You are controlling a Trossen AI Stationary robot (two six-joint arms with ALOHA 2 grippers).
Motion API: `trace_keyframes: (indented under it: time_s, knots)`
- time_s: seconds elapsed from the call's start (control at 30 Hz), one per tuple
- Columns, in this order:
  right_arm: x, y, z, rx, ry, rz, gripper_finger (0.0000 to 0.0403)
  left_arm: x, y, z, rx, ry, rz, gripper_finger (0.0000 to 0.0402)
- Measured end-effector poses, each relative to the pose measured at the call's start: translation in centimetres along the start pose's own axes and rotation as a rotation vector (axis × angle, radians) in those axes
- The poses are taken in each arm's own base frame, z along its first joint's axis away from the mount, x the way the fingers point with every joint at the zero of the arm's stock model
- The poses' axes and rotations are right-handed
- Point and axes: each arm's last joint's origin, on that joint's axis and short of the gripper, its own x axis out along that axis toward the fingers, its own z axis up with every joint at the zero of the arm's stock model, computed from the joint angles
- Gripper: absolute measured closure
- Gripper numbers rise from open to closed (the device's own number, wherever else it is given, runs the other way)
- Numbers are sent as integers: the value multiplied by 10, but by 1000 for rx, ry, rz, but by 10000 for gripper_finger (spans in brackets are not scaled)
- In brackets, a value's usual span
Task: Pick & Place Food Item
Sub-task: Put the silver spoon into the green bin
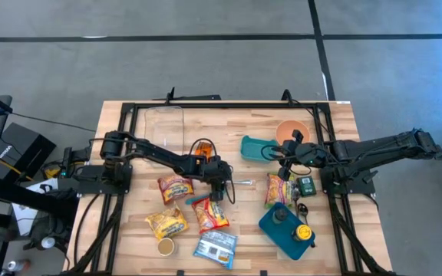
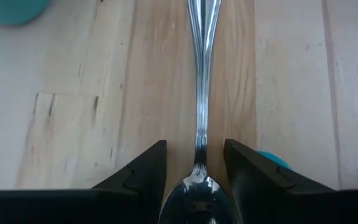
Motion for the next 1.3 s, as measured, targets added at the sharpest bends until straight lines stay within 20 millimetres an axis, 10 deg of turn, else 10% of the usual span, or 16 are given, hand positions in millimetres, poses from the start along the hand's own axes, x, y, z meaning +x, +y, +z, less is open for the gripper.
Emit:
trace_keyframes:
  time_s: [0.6,1.3]
  knots:
    - [0,0,0,0,0,0,302,0,0,0,1,-1,7,387]
    - [0,0,0,0,0,0,302,0,0,1,-1,-12,7,394]
